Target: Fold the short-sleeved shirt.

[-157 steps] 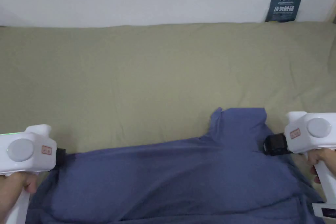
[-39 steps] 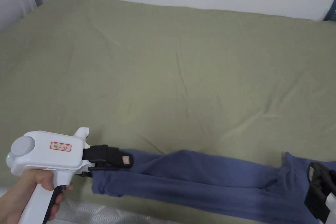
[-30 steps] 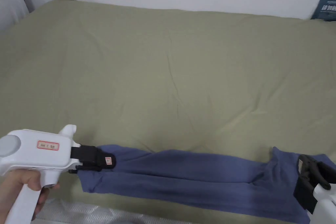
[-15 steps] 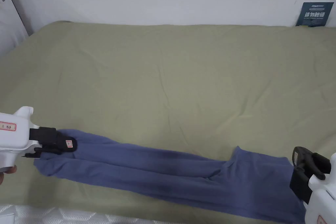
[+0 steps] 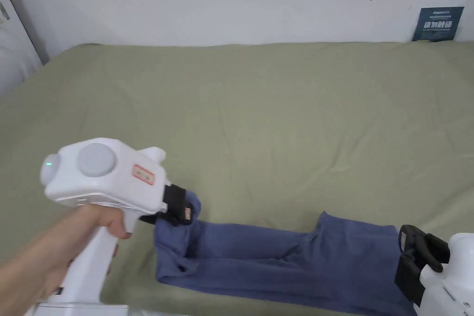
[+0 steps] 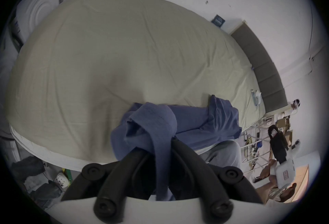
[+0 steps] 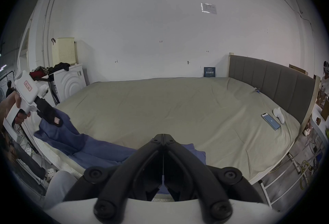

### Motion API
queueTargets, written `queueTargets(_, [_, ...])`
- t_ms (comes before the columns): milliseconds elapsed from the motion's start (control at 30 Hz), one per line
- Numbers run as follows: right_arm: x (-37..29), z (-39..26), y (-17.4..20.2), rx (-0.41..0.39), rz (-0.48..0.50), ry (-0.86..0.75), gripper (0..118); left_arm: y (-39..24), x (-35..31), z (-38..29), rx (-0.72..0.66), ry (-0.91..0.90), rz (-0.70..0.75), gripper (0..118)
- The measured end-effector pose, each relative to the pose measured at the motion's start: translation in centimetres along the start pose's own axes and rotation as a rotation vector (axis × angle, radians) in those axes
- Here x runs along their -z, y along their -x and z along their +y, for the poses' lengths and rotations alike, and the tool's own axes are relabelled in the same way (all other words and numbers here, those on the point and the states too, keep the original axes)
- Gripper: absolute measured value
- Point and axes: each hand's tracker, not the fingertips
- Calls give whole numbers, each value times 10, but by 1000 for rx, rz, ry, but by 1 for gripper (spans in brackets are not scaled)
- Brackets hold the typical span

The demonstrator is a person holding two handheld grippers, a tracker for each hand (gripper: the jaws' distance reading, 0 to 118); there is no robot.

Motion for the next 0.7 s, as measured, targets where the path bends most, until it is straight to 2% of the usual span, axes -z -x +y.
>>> queueTargets(167, [0,-9,-9,3,0,32,3,-41,83,12,46,76,37,3])
queueTargets(233, [0,-12,-12,13,-7,45,3,-58,113,10,43,79,47,7])
queueTargets(267, [1,-13,-14,15,-11,54,3,-64,127,9,88,101,37,19])
queueTargets(300, [1,-14,-15,19,-18,60,3,-68,137,8,104,129,52,63])
queueTargets(333, [2,-15,-17,24,-20,65,3,-71,146,7,121,153,19,99])
queueTargets(367, [3,-16,-19,30,-24,72,3,-74,149,2,136,165,5,115])
queueTargets(400, [5,-16,-20,34,-28,78,3,-76,148,1,132,140,-26,116])
queueTargets(533, [9,-17,-21,41,-29,89,3,-75,114,0,145,109,-81,116])
queueTargets(600, [12,-17,-19,40,-21,93,3,-62,88,-2,141,70,-89,112])
queueTargets(633, [13,-17,-17,38,-18,94,3,-59,72,-2,144,39,-113,100])
queueTargets(667, [14,-17,-16,38,-12,95,3,-46,57,-4,109,-18,-125,76])
queueTargets(700, [15,-17,-14,38,-5,98,3,-33,48,-6,79,-50,-139,13])
